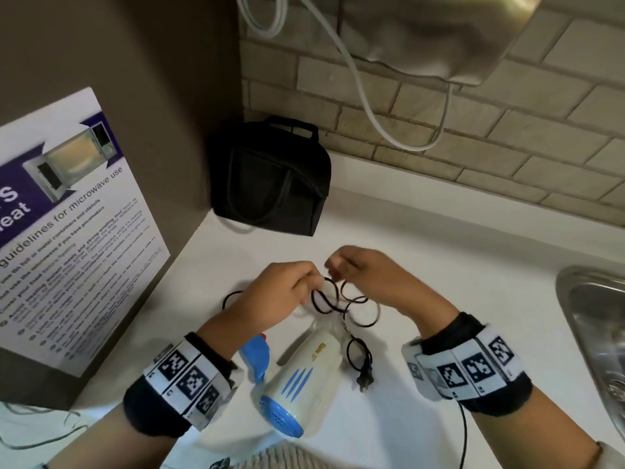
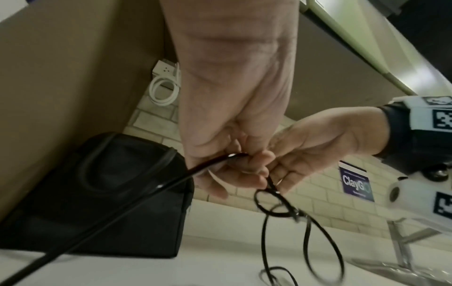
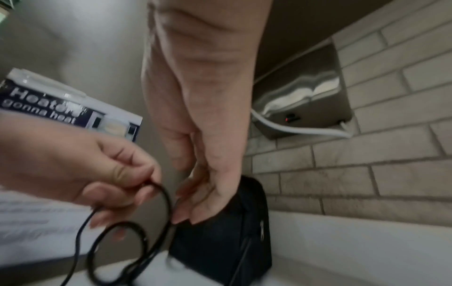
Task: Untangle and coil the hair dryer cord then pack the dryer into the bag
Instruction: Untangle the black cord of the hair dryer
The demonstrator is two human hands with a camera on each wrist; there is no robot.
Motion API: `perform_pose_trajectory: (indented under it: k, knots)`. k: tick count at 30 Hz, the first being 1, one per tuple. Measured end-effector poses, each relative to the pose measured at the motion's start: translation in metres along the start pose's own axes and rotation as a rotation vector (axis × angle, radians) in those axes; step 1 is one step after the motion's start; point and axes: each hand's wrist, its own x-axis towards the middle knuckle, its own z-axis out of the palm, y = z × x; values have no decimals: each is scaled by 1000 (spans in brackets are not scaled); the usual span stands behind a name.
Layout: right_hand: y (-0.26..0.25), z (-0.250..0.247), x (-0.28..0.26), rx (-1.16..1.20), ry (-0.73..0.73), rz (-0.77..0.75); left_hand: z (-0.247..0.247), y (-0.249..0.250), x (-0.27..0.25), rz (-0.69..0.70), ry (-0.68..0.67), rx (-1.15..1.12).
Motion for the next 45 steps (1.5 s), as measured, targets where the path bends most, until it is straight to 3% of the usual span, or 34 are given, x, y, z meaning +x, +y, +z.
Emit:
perform_pose_trajectory:
  k: [4,8,15,19,23,28,34,40,45]
  knots:
    - [-5,-40,-15,252,222,-41,-23,1,-2,-1,88,-137]
    - [8,-52,-24,285,271,-19,-43,-2,-5,-44,97,-250]
    - [20,-40,-25,273,213,-32,-54,-6,-8,-94,158,-228]
    - [20,-32,-20,135,165,-116,-56,-2,-12,-66,92,-199]
    - [18,-10,-12,1,8,-163,-52,1,-13,-31,42,-238]
    - [-2,20,-5,141,-177,-201,-45,1,-15,7,0,-316]
    - [-8,15,-3,277,-141,-207,-49,-4,-21,-23,143,-320]
    - [0,1,-7,352,-93,-164,-47,-9,-18,-146,292,-297]
    - [7,-8,-12,483,-86,-201,-50,-9,-18,-157,306,-292]
